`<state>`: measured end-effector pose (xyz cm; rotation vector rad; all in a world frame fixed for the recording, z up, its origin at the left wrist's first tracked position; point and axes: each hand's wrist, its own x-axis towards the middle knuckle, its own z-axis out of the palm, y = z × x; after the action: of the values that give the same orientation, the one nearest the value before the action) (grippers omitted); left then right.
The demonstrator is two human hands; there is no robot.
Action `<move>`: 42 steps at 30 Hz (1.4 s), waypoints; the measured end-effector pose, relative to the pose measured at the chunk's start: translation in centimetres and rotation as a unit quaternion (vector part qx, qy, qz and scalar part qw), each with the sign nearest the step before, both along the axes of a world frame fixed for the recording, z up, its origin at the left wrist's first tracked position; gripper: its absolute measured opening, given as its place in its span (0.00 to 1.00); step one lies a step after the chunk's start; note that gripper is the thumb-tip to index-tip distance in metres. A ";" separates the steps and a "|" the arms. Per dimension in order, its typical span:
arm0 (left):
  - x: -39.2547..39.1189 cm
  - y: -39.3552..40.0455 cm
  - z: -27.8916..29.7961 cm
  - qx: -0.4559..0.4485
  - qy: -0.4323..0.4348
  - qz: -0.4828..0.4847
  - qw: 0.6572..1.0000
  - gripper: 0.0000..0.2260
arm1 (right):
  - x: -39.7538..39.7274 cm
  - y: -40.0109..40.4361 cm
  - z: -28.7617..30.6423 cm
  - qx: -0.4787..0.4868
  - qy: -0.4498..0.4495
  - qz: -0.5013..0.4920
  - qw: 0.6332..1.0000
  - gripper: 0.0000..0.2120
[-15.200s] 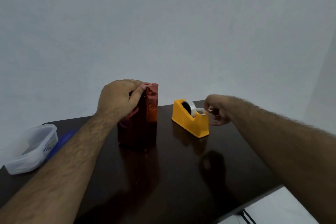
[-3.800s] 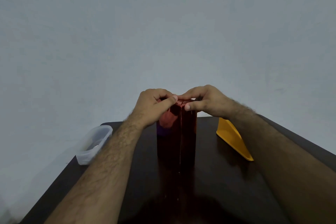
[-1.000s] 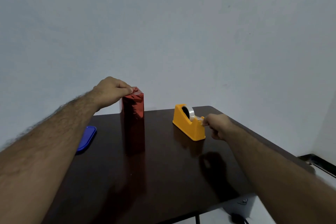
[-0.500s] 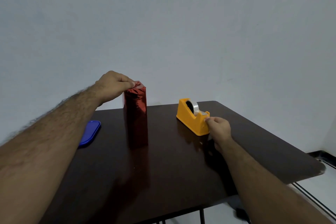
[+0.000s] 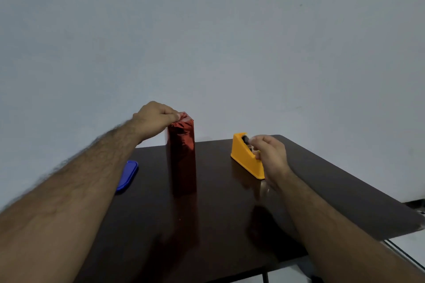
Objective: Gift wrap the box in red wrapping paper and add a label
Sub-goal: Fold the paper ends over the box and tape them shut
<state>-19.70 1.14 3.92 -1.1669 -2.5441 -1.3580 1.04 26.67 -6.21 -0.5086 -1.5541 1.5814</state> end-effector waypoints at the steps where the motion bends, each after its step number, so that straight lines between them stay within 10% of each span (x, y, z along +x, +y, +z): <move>1: 0.1 -0.1 0.0 -0.005 0.000 0.000 1.000 0.20 | -0.7 -0.6 1.2 0.012 0.011 0.021 1.000 0.03; 11: 0.6 0.2 0.1 -0.010 0.046 0.036 0.998 0.10 | -8.6 -6.3 11.9 0.098 -0.044 0.154 0.982 0.06; 29: 0.5 0.9 0.2 -0.054 0.094 0.079 0.991 0.12 | -12.5 -9.5 15.2 0.212 -0.339 0.039 0.916 0.10; 42: 0.8 1.2 0.4 -0.059 0.097 0.080 0.990 0.14 | -11.3 -10.0 16.7 0.255 -0.391 0.049 0.883 0.10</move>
<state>-18.93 2.38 4.30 -1.0291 -2.5434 -1.0195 -10.26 16.70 10.44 -0.8281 -2.5357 0.9777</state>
